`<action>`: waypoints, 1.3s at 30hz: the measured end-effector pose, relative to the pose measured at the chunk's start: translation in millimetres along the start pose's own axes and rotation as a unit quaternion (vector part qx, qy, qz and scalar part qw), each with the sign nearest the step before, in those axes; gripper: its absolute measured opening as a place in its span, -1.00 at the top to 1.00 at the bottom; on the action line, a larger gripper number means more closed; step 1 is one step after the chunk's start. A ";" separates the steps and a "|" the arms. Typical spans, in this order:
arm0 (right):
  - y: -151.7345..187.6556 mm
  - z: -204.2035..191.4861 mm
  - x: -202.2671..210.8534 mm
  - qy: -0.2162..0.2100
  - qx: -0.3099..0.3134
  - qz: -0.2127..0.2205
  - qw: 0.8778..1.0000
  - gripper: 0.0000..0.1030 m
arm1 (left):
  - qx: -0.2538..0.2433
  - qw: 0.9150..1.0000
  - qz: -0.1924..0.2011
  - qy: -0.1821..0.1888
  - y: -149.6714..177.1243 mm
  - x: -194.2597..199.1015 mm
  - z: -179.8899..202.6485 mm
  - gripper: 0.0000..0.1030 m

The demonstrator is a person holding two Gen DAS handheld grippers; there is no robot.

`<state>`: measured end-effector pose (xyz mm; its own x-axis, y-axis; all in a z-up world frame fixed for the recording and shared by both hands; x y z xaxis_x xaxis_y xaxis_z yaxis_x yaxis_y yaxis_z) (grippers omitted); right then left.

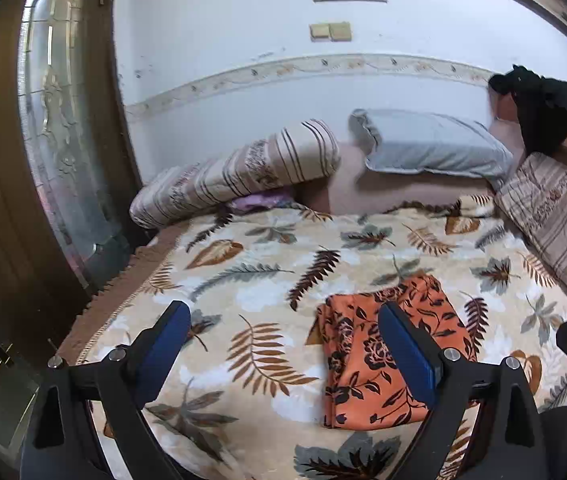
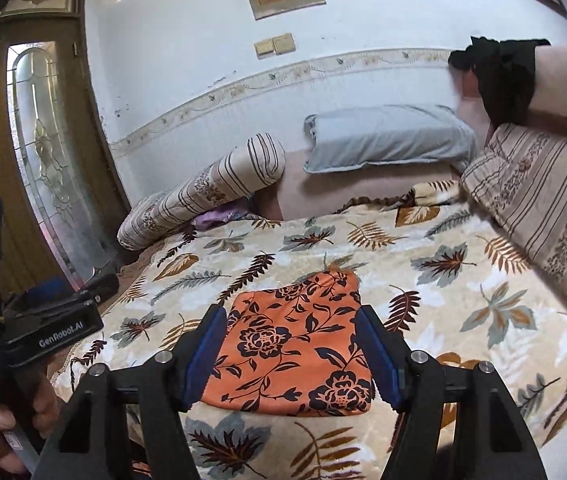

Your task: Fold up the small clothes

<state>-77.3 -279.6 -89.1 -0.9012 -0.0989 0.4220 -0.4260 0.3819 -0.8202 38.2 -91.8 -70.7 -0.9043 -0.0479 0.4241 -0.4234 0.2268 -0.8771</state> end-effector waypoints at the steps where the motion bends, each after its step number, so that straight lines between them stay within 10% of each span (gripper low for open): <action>1: 0.1 -2.6 2.3 -0.003 0.001 0.002 1.000 -0.37 | 0.003 1.000 0.007 -0.006 -1.4 4.1 -3.7 -0.84; 39: 11.6 -20.5 -21.0 0.020 0.007 -0.026 0.999 -0.37 | 0.004 1.000 -0.009 0.001 8.9 -12.5 -19.9 -0.96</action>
<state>-61.8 -254.3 -99.5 -0.8740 -0.0807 0.4792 -0.4733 0.3644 -0.8020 46.7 -69.8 -79.3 -0.8964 -0.0509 0.4403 -0.4402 0.2177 -0.8711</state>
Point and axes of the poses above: each gripper's, at about its wrist camera, not at the fingertips, and x roughly against the way its jaws point, z to its right, y to its underside, the point moved 7 cm from there along -x, roughly the way its jaws point, and after that the axes turned 12 degrees about -y, right-handed, at the moved point
